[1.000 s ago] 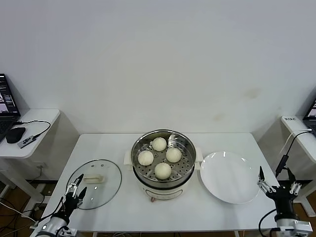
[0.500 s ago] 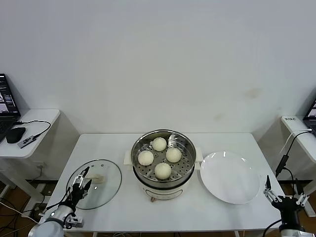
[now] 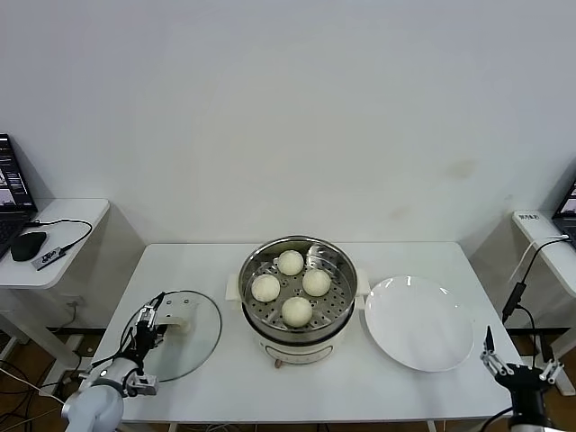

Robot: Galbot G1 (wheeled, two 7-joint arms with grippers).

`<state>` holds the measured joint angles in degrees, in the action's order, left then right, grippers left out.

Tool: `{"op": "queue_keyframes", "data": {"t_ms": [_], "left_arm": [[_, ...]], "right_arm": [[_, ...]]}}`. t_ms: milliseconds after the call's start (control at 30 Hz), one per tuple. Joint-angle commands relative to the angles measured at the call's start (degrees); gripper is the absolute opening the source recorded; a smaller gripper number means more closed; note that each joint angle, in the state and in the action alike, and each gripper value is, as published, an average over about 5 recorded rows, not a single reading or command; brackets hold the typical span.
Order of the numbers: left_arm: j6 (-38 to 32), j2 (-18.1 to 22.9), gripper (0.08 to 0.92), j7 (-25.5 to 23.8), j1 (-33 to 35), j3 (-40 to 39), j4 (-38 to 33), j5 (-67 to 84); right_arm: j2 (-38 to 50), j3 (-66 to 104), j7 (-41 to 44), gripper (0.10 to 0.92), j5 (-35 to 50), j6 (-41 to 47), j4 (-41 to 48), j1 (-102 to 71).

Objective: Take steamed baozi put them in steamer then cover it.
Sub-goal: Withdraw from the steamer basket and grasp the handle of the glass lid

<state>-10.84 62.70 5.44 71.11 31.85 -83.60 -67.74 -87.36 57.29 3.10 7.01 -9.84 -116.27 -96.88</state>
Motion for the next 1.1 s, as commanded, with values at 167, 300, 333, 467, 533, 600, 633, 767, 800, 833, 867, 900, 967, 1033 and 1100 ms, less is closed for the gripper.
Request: {"op": "queue_keyframes", "data": {"t_ms": [167,300,333,467,533,600,633,767,800,833,867,900,967,1033,1100], "left_arm": [[-0.1,1.4,0.82,1.4,-3.4,-0.7,5.6,2.1],[-0.2,1.7,0.765,2.2,-3.3,-0.6,6.6,2.1],[-0.2,1.7,0.735,2.4,-3.2,-0.5,6.7,2.1],[-0.1,2.0,0.605,3.5,-2.7,-0.3,6.8,2.3],[-0.1,2.1,0.553,4.0,-2.4,-0.1,6.7,2.6],[-0.1,2.1,0.493,4.6,-2.0,0.0,6.6,3.0],[-0.1,2.1,0.467,4.9,-1.8,0.1,6.4,3.3],[-0.2,2.0,0.346,6.0,-1.2,0.3,5.4,4.4],[-0.2,2.0,0.32,6.1,-0.9,0.4,4.8,4.7],[-0.2,1.9,0.294,6.3,-0.7,0.4,4.2,5.1],[-0.1,1.8,0.259,6.4,-0.4,0.5,3.4,5.4],[0.0,1.7,0.233,6.5,-0.1,0.6,2.5,5.7],[0.4,1.3,0.183,6.6,0.7,1.0,0.5,6.2],[1.5,0.8,0.158,6.5,1.7,1.5,-2.3,6.4],[3.3,0.2,0.149,6.1,2.8,2.2,-5.4,6.3]], "right_arm": [[-0.3,-0.4,0.0,0.823,-0.7,-0.1,1.1,0.3],[-0.2,-0.4,0.0,0.823,-0.7,-0.1,1.3,0.5],[-0.2,-0.4,0.0,0.823,-0.7,-0.1,1.3,0.5],[-0.1,-0.5,0.0,0.823,-0.7,-0.1,1.4,0.6],[0.0,-0.6,0.0,0.823,-0.7,-0.1,1.4,0.6],[0.1,-0.8,0.0,0.823,-0.7,-0.1,1.4,0.6],[0.1,-0.9,0.0,0.823,-0.7,-0.1,1.4,0.6],[0.3,-1.3,0.0,0.823,-0.7,-0.1,1.5,0.7],[0.3,-1.4,0.0,0.823,-0.7,-0.1,1.5,0.7],[0.4,-1.5,0.0,0.823,-0.8,-0.1,1.5,0.7],[0.4,-1.7,0.0,0.823,-0.8,-0.1,1.5,0.7],[0.5,-1.8,0.1,0.823,-0.8,-0.1,1.5,0.7],[0.7,-2.1,0.1,0.823,-0.9,-0.1,1.5,0.8],[0.8,-2.4,0.1,0.823,-1.0,0.0,1.4,0.8],[1.1,-2.7,0.2,0.823,-1.2,0.0,1.3,0.8]]}}
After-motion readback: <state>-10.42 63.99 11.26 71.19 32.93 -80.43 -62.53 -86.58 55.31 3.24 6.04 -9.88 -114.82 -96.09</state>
